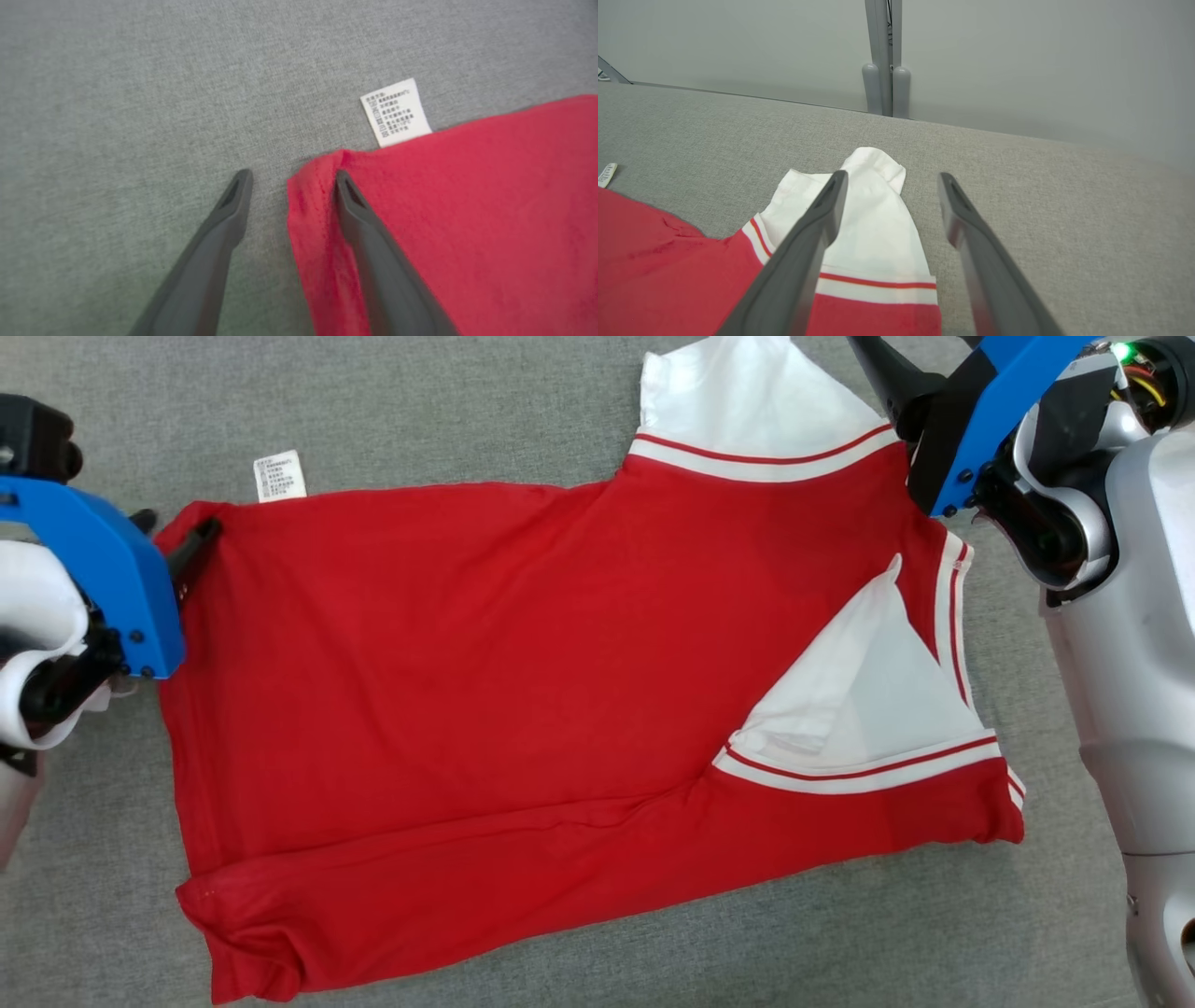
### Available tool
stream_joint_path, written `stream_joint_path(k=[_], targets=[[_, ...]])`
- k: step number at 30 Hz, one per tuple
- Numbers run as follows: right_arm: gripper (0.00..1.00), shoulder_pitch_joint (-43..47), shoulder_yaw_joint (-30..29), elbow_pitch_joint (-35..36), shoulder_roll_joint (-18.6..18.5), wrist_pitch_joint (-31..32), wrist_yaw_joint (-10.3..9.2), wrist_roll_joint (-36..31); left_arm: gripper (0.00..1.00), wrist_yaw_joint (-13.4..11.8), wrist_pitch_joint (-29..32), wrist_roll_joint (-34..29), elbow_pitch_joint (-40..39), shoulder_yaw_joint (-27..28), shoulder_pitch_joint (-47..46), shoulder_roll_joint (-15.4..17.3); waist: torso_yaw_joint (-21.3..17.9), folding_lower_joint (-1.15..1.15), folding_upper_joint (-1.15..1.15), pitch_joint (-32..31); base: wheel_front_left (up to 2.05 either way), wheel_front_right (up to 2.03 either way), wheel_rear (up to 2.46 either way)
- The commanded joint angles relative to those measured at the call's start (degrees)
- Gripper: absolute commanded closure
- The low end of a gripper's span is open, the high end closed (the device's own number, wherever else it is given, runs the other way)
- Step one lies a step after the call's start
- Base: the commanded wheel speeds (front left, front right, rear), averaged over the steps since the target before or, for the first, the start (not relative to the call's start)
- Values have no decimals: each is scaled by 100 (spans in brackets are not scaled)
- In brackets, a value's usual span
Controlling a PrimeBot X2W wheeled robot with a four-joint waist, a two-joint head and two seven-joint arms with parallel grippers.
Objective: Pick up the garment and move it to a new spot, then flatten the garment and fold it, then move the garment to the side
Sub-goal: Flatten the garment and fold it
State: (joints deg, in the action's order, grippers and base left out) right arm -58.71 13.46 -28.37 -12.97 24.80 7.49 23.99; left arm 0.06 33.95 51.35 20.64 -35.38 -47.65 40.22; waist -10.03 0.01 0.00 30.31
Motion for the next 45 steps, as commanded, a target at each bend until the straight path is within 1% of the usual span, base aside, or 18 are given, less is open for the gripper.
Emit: stream_joint_path(k=[1, 4, 7, 10, 12, 15, 19, 21, 24, 25, 26, 27, 28, 29, 32, 38, 42, 45], targets=[[0, -112, 4, -47, -6, -34, 0, 34, 100, 11, 177, 3, 155, -135, 107, -78, 38, -1, 0, 27, 0, 0, 0], [0, -196, -39, -246, -102, -31, 0, 8, 100, 51, 280, -9, 144, -255, 94, -167, 159, -1, 0, 51, 0, 0, 0], [0, -310, -199, -540, -187, 119, 0, -108, 100, 140, -16, -139, -18, -319, 44, -369, 374, -1, 0, 64, 0, 0, 0], [0, -464, -506, -905, -241, 374, 0, -371, 100, 218, -358, -264, -133, -412, 73, -590, 651, -1, 0, 79, 0, 0, 0], [0, -581, -757, -1134, -263, 575, 0, -610, 100, 294, -548, -314, -158, -473, 78, -751, 864, -1, 0, 96, 0, 0, 0], [0, -869, -1492, -1533, -314, 799, 0, -1226, 100, 440, -924, -447, -149, -657, -60, -1151, 1391, -1, 0, 182, 0, 0, 0], [0, -935, -1813, -1724, -227, 1054, 0, -1740, 100, 523, -1078, -508, -63, -802, -125, -1373, 1657, -1, 0, 229, 0, 0, 0], [0, -908, -1913, -1797, -256, 1219, 0, -1977, 100, 551, -1145, -497, -2, -855, -146, -1452, 1740, -1, 0, 252, 0, 0, 0], [0, -834, -2044, -1811, -173, 1316, 0, -2226, 100, 591, -1228, -489, 86, -911, -163, -1535, 1811, -1, 0, 281, 0, 0, 0], [5, -810, -2057, -1813, -137, 1338, 0, -2290, 100, 600, -1253, -482, 120, -922, -174, -1556, 1822, -1, 0, 289, 0, 0, 0], [34, -797, -2076, -1799, -119, 1335, 0, -2338, 100, 613, -1286, -482, 142, -927, -197, -1567, 1828, -1, 0, 303, 0, 0, 0], [55, -777, -2067, -1787, -107, 1341, 0, -2385, 100, 616, -1316, -482, 167, -926, -213, -1578, 1828, -1, 0, 314, 0, 0, 0], [91, -762, -2074, -1780, -89, 1339, 0, -2409, 100, 621, -1357, -491, 197, -922, -227, -1587, 1822, -1, 0, 323, 0, 0, 0], [100, -737, -2066, -1780, -59, 1351, 0, -2404, 100, 617, -1404, -506, 228, -909, -237, -1594, 1814, -1, 0, 330, 0, 0, 0], [100, -716, -2066, -1708, -42, 1249, 0, -2342, 100, 601, -1550, -534, 322, -876, -253, -1601, 1774, -1, 0, 340, 0, 0, 0], [100, -625, -2071, -1471, -34, 741, 0, -1976, 100, 497, -2061, -631, 447, -726, -182, -1563, 1653, -1, 0, 208, 0, 0, 0], [100, -433, -1950, -1269, -101, 427, 0, -1612, 100, 538, -2441, -541, 468, -630, -20, -1558, 1561, -1, 0, 10, 0, 0, 0], [100, -182, -1706, -1071, -155, 237, 0, -1322, 100, 558, -2742, -489, 474, -549, 164, -1497, 1460, -1, 0, -186, 0, 0, 0]])
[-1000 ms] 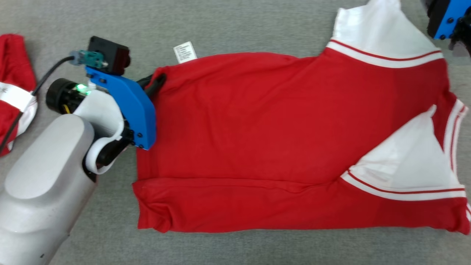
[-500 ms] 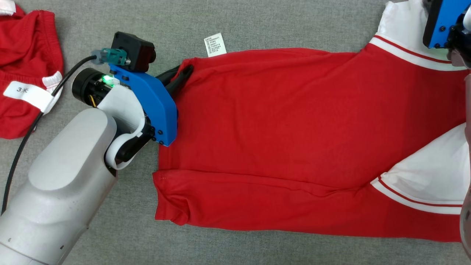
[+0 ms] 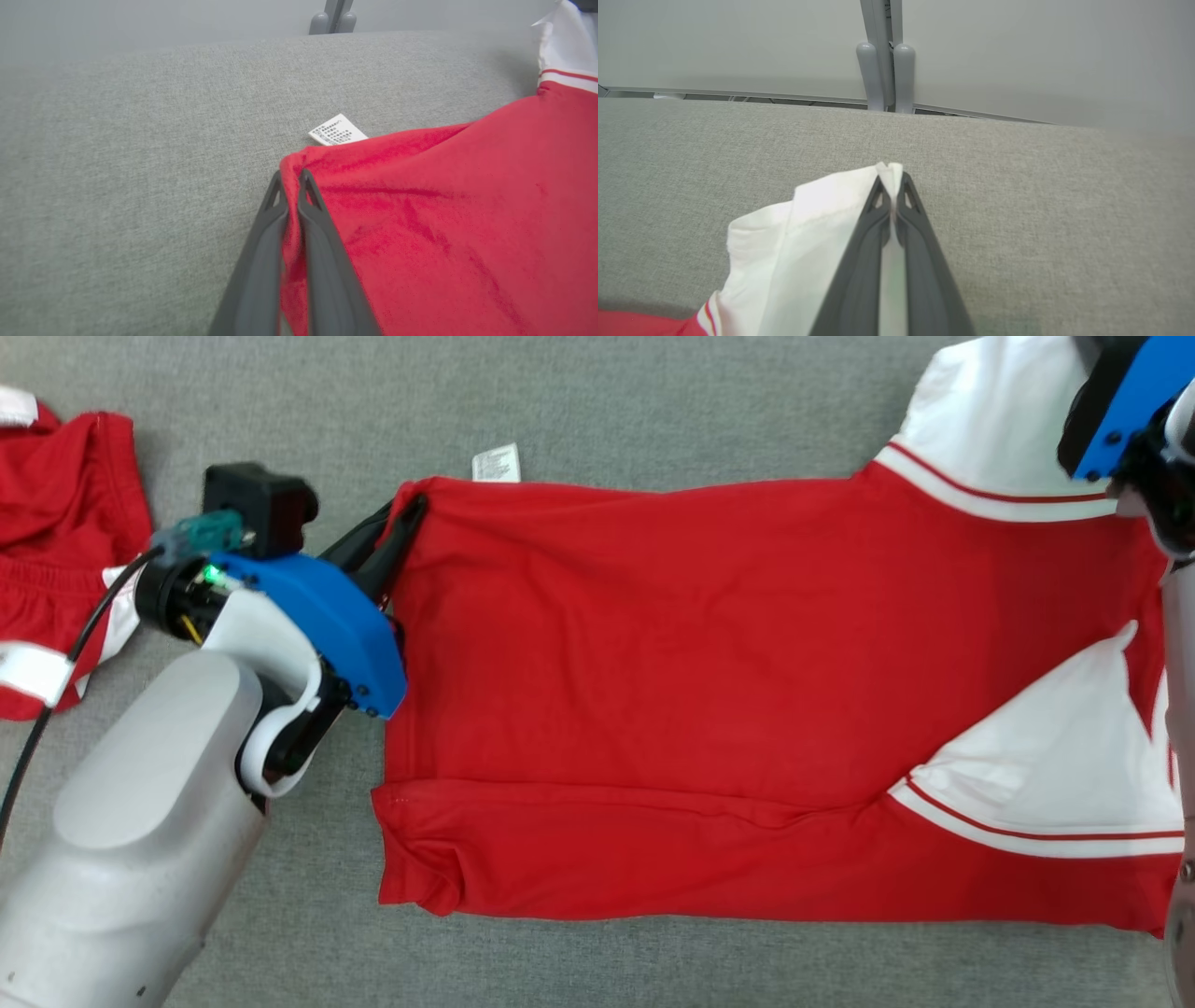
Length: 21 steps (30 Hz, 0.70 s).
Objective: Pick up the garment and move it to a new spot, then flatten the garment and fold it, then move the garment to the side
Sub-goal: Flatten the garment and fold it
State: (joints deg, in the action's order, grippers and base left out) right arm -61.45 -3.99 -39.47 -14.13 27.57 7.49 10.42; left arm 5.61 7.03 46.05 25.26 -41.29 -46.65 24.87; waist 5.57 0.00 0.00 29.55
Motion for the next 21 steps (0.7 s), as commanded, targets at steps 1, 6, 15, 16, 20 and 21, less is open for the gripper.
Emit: stream_joint_path(k=[1, 6, 15, 16, 20, 21], targets=[[100, 189, 126, 124, -70, -85, 0, 149, 100, 4, -169, 29, -13, 69, 133, 52, -131, 0, 0, -172, 0, 0, 0], [100, 850, 437, 656, -291, -236, 0, 770, 100, 27, -704, 67, -118, 88, 594, 59, -223, 0, 0, -532, 0, 0, 0], [100, 2391, 536, 1819, -714, 8, 0, 1712, 100, 72, -1516, -124, -200, -39, 1248, 138, -346, 0, 0, -966, 0, 0, 0], [100, 2599, 524, 1987, -733, 59, 0, 1791, 100, 80, -1606, -163, -186, -71, 1322, 170, -369, 0, 0, -1003, 0, 0, 0], [100, 3292, 470, 2572, -703, 273, 0, 2023, 100, 61, -1880, -317, -85, -124, 1569, 292, -468, 0, 0, -1131, 0, 0, 0], [100, 3457, 437, 2695, -686, 339, 0, 2080, 100, 58, -1929, -339, -59, -130, 1626, 311, -487, 0, 0, -1159, 0, 0, 0]])
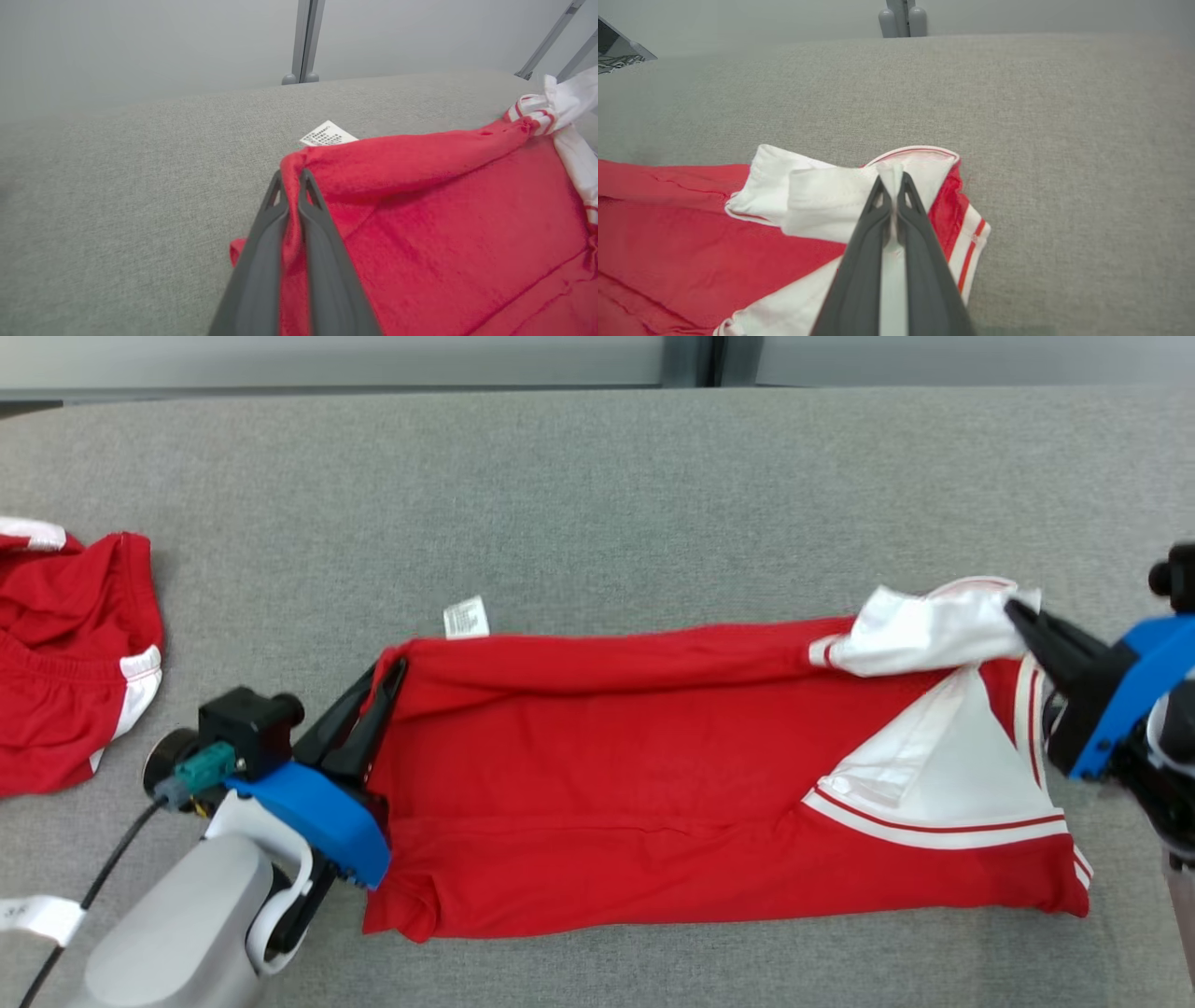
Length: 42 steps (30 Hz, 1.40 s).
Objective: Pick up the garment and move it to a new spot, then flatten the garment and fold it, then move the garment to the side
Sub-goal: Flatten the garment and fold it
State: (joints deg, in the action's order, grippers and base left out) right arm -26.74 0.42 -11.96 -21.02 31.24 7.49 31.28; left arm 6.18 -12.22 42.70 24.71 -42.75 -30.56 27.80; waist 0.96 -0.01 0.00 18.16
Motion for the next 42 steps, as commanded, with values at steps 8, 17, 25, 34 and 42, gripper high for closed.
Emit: stream_joint_path(k=[8, 17, 25, 34, 42], targets=[[100, 1126, -384, 816, 235, 254, 0, 155, 100, -89, -216, -250, 168, -30, 316, 20, -66, 1, 0, -245, 0, 0, 0], [97, 2125, -689, 1605, 675, 546, 0, 47, 60, -171, -287, -336, 400, 78, 468, -173, -94, 1, 0, -352, 0, 0, 0], [0, 2533, -705, 1772, 856, 559, 0, -67, 0, -389, -304, -351, 254, 566, 809, -372, -73, 1, 0, -484, 0, 0, 0], [0, 2770, -1189, 1909, 1101, -21, 0, -402, 0, -525, -301, -845, -613, 1912, 1598, -834, 70, 1, 0, -758, 0, 0, 0], [0, 2562, -1669, 1525, 1387, -226, 0, -943, 0, -349, -302, -1332, -696, 2675, 1919, -1140, 127, 1, 0, -1055, 0, 0, 0]])
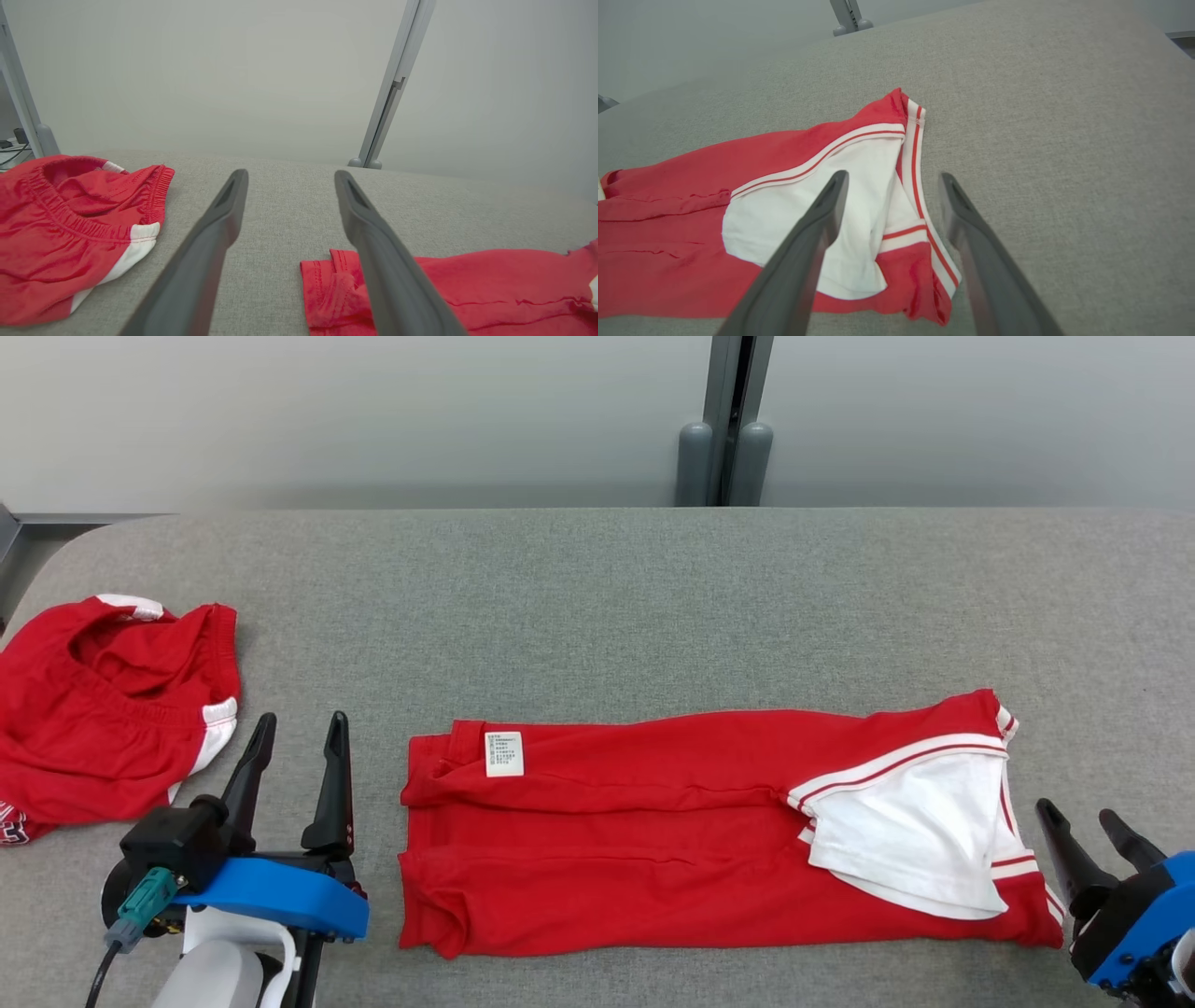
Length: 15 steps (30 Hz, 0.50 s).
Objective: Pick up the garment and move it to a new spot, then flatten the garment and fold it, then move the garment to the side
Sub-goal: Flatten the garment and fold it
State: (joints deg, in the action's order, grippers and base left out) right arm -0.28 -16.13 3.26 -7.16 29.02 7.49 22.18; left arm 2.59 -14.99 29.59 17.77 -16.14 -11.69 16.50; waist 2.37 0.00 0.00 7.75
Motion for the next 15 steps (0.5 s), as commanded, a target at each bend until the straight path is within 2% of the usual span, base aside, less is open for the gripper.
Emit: stream_joint_path(k=[1, 15], targets=[[0, -119, -31, -69, 26, 19, 0, -91, 0, 39, -25, -61, 18, 55, 49, -18, -18, 0, 0, -33, 0, 0, 0], [0, -1228, -312, -1872, 197, 412, 0, -746, 0, 269, -26, -304, 436, 201, -75, -137, 38, 0, 0, -49, 0, 0, 0]])
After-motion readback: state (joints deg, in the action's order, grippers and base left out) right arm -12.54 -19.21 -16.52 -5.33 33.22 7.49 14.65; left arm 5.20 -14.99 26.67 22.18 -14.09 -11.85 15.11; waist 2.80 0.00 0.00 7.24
